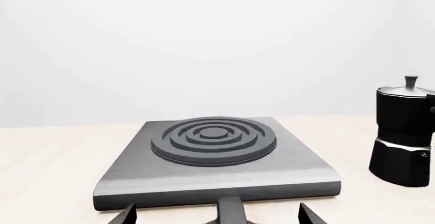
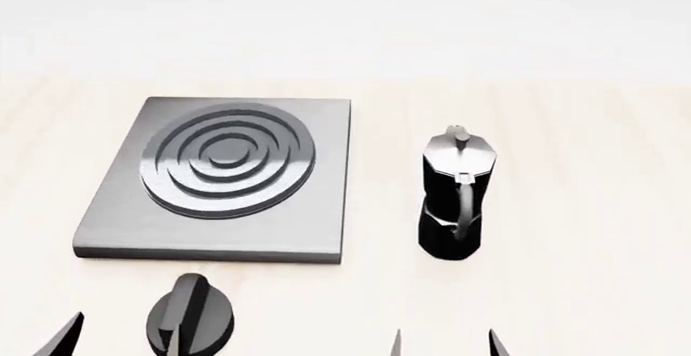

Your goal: Put the moka pot on the stove.

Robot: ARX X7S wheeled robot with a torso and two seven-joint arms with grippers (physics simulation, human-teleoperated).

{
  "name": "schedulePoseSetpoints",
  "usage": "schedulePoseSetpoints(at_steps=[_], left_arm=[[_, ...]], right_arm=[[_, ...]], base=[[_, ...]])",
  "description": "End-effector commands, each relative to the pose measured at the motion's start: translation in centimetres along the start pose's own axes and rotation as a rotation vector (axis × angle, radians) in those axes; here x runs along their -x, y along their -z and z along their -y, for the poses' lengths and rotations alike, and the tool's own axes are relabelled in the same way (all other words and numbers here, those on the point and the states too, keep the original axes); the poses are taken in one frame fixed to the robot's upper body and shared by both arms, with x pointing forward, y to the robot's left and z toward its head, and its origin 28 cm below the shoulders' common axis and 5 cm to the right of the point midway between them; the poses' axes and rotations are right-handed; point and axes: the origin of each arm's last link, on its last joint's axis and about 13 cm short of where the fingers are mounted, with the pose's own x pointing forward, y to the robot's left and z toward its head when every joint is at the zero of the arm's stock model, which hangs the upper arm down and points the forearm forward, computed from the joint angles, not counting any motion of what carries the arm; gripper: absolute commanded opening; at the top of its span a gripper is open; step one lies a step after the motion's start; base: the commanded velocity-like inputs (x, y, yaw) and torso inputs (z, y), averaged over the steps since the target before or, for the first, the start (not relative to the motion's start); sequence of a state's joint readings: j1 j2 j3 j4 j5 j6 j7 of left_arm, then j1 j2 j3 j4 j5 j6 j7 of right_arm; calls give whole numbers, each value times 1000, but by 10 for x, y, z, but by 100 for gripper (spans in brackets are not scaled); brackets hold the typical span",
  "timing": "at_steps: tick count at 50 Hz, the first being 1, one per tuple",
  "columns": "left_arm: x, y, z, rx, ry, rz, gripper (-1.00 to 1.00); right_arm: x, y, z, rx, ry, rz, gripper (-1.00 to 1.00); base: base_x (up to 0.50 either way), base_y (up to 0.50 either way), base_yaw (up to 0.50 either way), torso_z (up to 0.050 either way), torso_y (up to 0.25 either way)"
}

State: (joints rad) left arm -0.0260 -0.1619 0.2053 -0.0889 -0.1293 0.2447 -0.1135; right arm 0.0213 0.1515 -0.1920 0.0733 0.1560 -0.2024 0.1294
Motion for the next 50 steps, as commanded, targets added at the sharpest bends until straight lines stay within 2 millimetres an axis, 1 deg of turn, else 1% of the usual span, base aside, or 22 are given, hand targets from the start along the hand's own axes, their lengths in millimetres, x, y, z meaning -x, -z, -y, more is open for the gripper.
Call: schedulePoseSetpoints(at_steps=[1,29,35,40,50], left_arm=[[0,0,0,6,4,0,100],[0,0,0,1,5,-13,100],[0,0,0,8,5,-10,100],[0,0,0,11,6,-11,100],[0,0,0,12,8,-10,100]], right_arm=[[0,0,0,0,-3,-1,100],[0,0,0,21,13,-4,100],[0,0,0,0,8,0,100],[0,0,0,38,18,3,100],[0,0,0,32,-5,2,100]], base=[[262,0,0,0,0],[261,0,0,0,0],[0,0,0,0,0],[0,0,0,0,0],[0,85,0,0,0]])
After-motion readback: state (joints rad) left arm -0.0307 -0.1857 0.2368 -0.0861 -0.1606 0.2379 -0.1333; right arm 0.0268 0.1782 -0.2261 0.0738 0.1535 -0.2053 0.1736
